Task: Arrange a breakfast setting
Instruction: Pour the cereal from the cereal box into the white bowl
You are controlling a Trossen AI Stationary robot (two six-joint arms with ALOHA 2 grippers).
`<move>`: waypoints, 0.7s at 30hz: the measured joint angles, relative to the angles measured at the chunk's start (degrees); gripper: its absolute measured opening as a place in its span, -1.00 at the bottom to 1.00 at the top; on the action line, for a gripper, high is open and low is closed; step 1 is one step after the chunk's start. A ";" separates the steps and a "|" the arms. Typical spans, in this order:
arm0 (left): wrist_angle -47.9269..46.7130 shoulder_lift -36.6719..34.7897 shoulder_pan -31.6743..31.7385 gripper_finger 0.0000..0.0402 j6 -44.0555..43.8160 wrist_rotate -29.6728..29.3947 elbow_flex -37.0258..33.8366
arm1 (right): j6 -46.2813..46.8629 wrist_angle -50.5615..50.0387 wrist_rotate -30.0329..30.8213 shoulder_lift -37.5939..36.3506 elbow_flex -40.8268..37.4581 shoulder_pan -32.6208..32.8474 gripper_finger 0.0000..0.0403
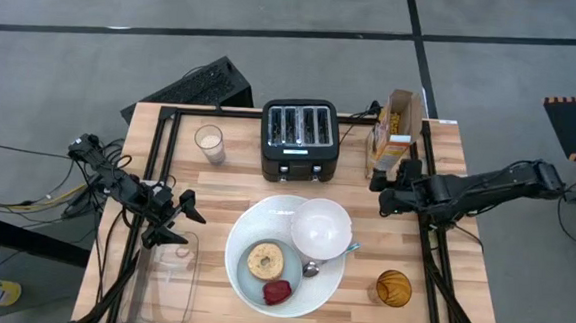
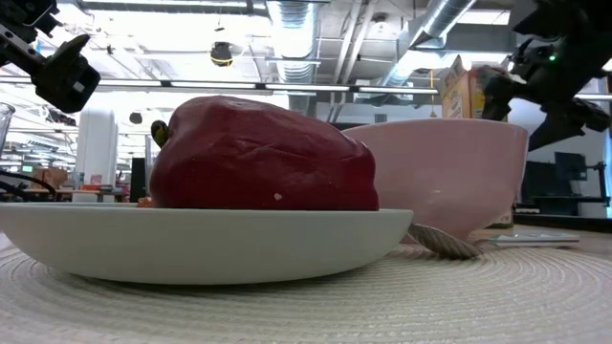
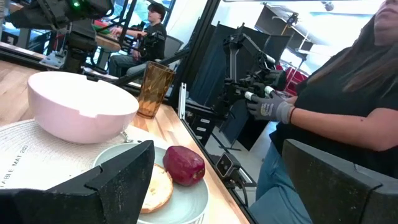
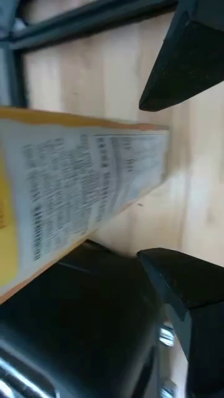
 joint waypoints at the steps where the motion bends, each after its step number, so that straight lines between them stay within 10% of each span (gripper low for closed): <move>1: 0.00 0.00 -0.02 0.69 0.00 0.00 -0.02 | -0.04 0.45 0.92 0.66 0.00 -0.27 0.98; 21: 0.02 0.00 -0.02 0.69 0.00 0.00 0.00 | 1.94 3.88 10.04 18.13 0.02 -8.42 0.99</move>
